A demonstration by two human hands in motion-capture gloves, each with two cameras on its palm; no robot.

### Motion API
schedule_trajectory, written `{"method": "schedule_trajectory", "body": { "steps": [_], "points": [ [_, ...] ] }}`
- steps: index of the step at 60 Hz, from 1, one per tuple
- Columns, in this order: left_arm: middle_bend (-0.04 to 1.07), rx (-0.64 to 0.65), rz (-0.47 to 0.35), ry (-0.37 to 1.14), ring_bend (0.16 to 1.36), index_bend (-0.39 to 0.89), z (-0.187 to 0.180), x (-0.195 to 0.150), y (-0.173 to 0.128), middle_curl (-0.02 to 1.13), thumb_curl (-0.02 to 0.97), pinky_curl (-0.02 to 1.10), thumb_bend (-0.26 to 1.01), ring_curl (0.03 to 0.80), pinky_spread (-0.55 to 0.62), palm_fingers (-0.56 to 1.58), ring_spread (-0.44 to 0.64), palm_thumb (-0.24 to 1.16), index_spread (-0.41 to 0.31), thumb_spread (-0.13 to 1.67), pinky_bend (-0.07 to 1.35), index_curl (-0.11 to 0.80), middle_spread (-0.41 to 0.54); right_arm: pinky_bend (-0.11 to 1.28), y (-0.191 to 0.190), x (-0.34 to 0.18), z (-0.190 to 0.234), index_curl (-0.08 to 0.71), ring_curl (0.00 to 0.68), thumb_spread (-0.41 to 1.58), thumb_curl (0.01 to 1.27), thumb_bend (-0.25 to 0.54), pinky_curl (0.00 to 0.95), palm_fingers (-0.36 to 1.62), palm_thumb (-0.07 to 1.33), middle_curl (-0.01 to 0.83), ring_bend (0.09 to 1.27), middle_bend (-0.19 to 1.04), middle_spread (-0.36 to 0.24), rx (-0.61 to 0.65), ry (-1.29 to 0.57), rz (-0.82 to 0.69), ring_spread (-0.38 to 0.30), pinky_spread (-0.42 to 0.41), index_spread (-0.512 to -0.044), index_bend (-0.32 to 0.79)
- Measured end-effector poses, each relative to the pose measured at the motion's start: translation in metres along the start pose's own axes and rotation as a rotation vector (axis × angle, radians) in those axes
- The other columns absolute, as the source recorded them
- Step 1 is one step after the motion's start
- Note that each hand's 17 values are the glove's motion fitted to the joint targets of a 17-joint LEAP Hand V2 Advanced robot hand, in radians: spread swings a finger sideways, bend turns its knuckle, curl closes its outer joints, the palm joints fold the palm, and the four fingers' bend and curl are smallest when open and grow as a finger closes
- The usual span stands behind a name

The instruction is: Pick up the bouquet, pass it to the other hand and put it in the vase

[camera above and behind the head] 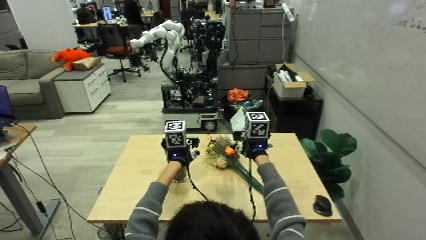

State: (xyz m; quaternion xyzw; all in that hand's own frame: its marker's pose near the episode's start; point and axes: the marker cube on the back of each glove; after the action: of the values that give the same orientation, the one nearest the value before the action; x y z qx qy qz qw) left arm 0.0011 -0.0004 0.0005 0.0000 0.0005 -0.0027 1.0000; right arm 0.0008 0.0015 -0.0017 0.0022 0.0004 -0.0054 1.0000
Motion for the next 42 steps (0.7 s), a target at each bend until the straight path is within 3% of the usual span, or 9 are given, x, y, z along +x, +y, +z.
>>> {"method": "schedule_trajectory", "body": {
  "steps": [6, 14, 23, 33, 42],
  "points": [
    [0.22, -0.016, 0.012, 0.011, 0.4, 0.25, 0.004, 0.004, -0.002, 0.17, 0.087, 0.17, 0.11, 0.171, 0.07, 0.59, 0.08, 0.2, -0.074, 0.8, 0.27, 0.169, 0.023, 0.66, 0.009, 0.002, -0.006, 0.073, 0.185, 0.81, 0.09, 0.171, 0.247, 0.49, 0.3, 0.127, 0.46, 0.2, -0.045, 0.01, 0.001, 0.006, -0.009, 0.171, -0.298, 0.08],
    [0.19, -0.02, 0.013, 0.008, 0.4, 0.19, 0.005, 0.007, 0.003, 0.23, 0.138, 0.23, 0.07, 0.21, 0.09, 0.55, 0.1, 0.21, -0.076, 1.02, 0.26, 0.231, 0.035, 0.69, -0.002, 0.013, -0.003, 0.093, 0.232, 1.05, 0.12, 0.144, 0.294, 0.45, 0.31, 0.196, 0.49, 0.21, -0.053, 0.014, -0.005, 0.04, -0.011, 0.203, -0.354, 0.08],
    [0.18, -0.022, 0.035, 0.003, 0.42, 0.13, 0.008, 0.007, 0.001, 0.27, 0.183, 0.28, 0.03, 0.243, 0.1, 0.5, 0.11, 0.21, -0.063, 1.11, 0.28, 0.253, 0.048, 0.74, -0.001, 0.025, -0.007, 0.076, 0.273, 1.16, 0.16, 0.1, 0.326, 0.38, 0.32, 0.252, 0.54, 0.23, -0.047, 0.009, -0.011, 0.117, 0.009, 0.214, -0.37, 0.03],
    [0.19, -0.038, 0.045, 0.024, 0.45, 0.12, 0.005, 0.009, 0.012, 0.31, 0.22, 0.32, -0.01, 0.271, 0.12, 0.45, 0.12, 0.22, -0.047, 1.14, 0.31, 0.252, 0.061, 0.82, -0.016, 0.05, 0.001, 0.033, 0.309, 1.11, 0.2, 0.018, 0.357, 0.3, 0.31, 0.293, 0.63, 0.25, 0.003, 0.043, -0.038, 0.277, 0.054, 0.227, -0.364, 0.01],
    [0.19, -0.034, 0.06, 0.025, 0.47, 0.13, 0.015, 0.008, 0.001, 0.33, 0.243, 0.34, -0.02, 0.288, 0.12, 0.42, 0.13, 0.22, -0.044, 1.15, 0.31, 0.258, 0.064, 0.86, -0.021, 0.066, 0.015, 0.012, 0.326, 1.07, 0.23, -0.02, 0.369, 0.24, 0.33, 0.319, 0.68, 0.28, 0.032, 0.052, -0.058, 0.348, 0.079, 0.238, -0.356, 0.03]
  ]
}}
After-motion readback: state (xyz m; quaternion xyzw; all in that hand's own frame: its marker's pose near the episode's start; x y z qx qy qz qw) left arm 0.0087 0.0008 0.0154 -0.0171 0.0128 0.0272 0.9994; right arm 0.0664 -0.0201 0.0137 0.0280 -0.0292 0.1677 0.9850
